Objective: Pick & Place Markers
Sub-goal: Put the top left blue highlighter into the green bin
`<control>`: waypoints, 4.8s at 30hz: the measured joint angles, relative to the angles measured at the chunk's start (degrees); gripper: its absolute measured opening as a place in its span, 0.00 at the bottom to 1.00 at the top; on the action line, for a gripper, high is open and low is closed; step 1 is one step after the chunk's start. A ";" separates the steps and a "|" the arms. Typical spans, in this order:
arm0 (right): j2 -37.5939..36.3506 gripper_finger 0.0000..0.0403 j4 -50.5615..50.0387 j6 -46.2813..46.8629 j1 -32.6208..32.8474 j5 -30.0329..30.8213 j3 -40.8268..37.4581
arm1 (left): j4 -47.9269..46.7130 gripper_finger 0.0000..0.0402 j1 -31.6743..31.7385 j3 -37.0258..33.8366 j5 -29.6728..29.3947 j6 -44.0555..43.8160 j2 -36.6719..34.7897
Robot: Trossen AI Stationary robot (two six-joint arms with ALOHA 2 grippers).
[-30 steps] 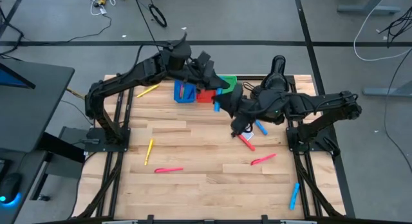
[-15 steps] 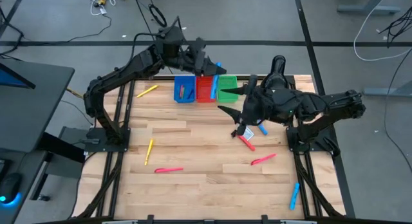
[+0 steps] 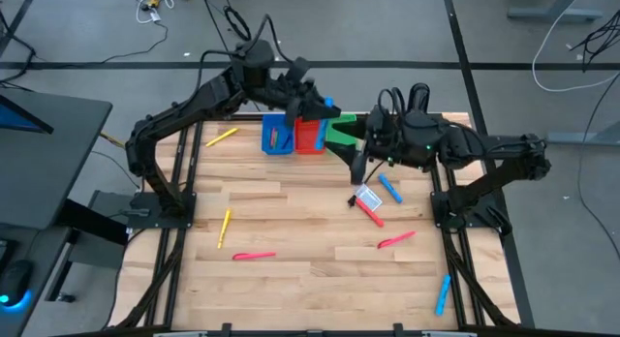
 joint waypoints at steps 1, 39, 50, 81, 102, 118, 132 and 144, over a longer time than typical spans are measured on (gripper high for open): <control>0.00 0.62 -0.48 1.75 -0.67 -1.05 0.00 | 0.34 0.15 -0.24 0.00 -1.12 1.46 -0.07; 0.52 0.09 0.93 4.25 -6.07 0.35 -0.03 | 3.42 0.37 2.38 -0.06 -9.09 4.64 -2.39; 0.50 0.09 -1.76 5.96 -6.57 5.66 -0.04 | -14.67 0.36 3.96 -0.07 -21.09 15.52 -11.31; 0.55 0.09 -4.20 14.49 -9.73 13.98 -0.04 | 9.86 0.35 -7.08 -53.69 -26.78 20.65 -41.35; 20.69 0.09 -22.59 13.90 -17.38 25.12 25.46 | 9.80 0.35 -7.67 -60.41 -28.49 15.57 -46.62; 32.81 0.09 -53.99 37.91 -29.81 1.08 41.81 | -1.66 0.35 -7.69 -60.41 -28.45 24.30 -46.58; 37.23 0.08 -58.20 40.85 -32.96 -4.70 41.81 | -1.48 0.35 -7.68 -60.41 -28.45 24.67 -46.51; 45.20 0.08 -61.88 38.05 -35.44 -10.85 41.79 | -1.02 0.35 -7.67 -60.41 -28.39 24.04 -46.49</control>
